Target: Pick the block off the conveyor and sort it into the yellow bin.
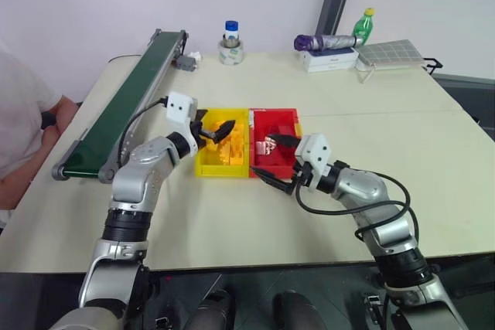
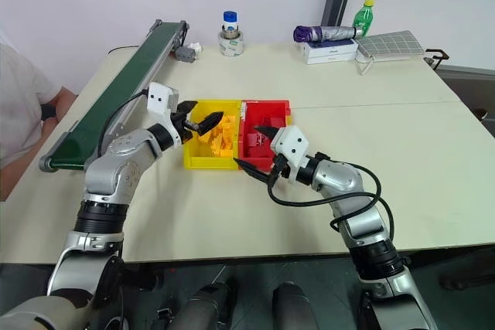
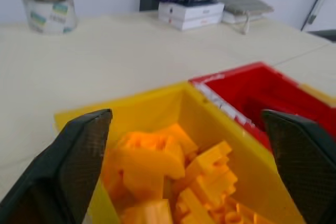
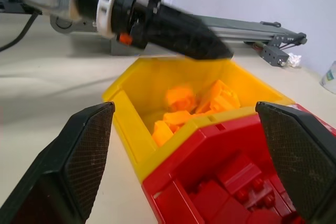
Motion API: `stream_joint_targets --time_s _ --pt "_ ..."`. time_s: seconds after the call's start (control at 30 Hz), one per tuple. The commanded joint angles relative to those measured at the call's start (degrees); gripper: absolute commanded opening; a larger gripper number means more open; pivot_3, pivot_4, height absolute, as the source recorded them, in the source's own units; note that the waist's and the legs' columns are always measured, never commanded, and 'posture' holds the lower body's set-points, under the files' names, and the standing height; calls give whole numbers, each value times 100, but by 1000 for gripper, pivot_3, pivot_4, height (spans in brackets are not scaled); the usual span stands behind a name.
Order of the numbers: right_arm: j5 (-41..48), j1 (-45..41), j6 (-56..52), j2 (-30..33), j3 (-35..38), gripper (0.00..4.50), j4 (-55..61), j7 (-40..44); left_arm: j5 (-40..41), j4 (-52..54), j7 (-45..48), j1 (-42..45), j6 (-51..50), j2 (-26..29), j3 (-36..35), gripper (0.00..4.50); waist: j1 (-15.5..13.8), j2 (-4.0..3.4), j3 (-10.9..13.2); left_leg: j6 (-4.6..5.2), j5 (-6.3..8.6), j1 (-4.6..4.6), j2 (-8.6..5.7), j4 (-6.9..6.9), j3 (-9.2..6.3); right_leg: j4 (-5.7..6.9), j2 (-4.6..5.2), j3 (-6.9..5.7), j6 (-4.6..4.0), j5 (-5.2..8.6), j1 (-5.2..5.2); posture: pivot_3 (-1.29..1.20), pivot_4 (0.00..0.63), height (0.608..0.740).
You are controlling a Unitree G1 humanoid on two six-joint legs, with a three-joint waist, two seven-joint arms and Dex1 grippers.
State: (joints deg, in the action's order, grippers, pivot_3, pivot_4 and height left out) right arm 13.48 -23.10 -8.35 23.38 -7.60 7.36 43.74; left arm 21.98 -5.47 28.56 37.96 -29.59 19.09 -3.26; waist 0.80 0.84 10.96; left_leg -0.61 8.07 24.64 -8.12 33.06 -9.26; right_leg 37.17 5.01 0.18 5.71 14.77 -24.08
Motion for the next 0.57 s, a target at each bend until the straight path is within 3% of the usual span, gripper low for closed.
stream_joint_targets --time_s 0.03,0.17,0.27,0.57 --pt "35 5 33 -6 92 4500 312 -63 22 362 276 -100 155 463 -294 4473 11 0 0 0 0 0 0 0 0 0 0 0 0 0 0 0 150 740" --pt "37 -8 51 7 72 4500 283 -42 114 293 960 -672 451 1359 -772 4473 64 -2 0 0 0 -2 3 -8 3 3 -3 7 -1 0 -8 0 150 740" --pt "69 -71 63 37 96 4500 217 8 595 567 1367 -1004 274 1710 -1213 4473 0 -3 1 0 0 -1 5 -11 2 2 -5 9 -3 2 -13 0 150 740" --pt "53 -176 98 16 72 4500 105 97 644 875 1594 -1801 527 2004 -1569 4473 -107 -2 1 -1 2 -3 2 -5 4 -10 1 10 -28 12 2 0 150 740"
